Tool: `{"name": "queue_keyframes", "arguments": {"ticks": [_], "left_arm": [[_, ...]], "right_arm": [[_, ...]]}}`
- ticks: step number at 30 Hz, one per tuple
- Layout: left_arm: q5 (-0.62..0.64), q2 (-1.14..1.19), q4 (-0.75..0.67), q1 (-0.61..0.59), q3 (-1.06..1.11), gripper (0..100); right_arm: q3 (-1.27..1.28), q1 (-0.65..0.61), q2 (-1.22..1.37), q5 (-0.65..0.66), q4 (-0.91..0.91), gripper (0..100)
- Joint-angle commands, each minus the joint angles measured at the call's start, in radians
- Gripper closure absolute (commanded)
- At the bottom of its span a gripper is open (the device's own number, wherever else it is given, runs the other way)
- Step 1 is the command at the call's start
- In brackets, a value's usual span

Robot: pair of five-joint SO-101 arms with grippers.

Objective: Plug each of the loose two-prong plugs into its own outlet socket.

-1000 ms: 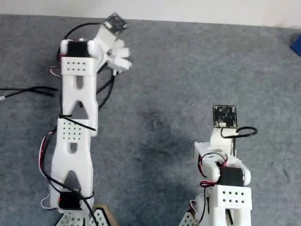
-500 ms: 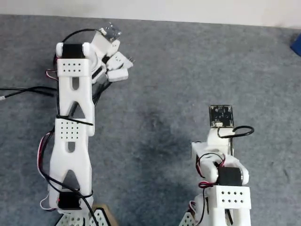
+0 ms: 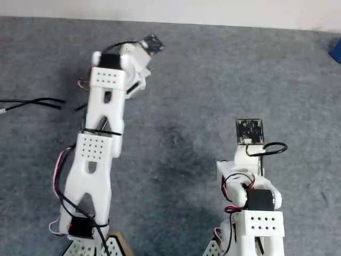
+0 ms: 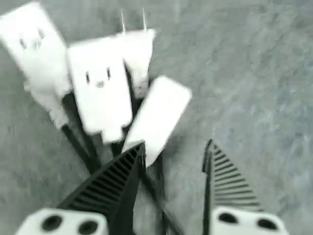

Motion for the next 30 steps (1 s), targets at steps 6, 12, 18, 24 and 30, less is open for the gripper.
{"name": "queue_keyframes", "arguments": {"ticks": [6, 12, 18, 24, 30], "left_arm": [[-0.031, 0.120, -0.091, 0.050, -0.008, 84], [-0.068, 0.120, -0.092, 0.022, -0.010, 84], [-0.077, 0.122, -0.117, -0.051, -0.039, 79], [-0.075, 0.120, -0.181, -0.139, -0.041, 73], [-0.078, 0.130, -0.184, -0.151, -0.035, 73]], "right_arm": [[-0.007, -0.010, -0.013, 0.011, 0.010, 86.5], [-0.007, -0.010, -0.013, 0.011, 0.010, 86.5], [-0.007, -0.010, -0.013, 0.011, 0.012, 86.5], [-0.007, -0.010, -0.013, 0.011, 0.012, 86.5], [-0.007, -0.010, -0.013, 0.011, 0.012, 86.5]]}}
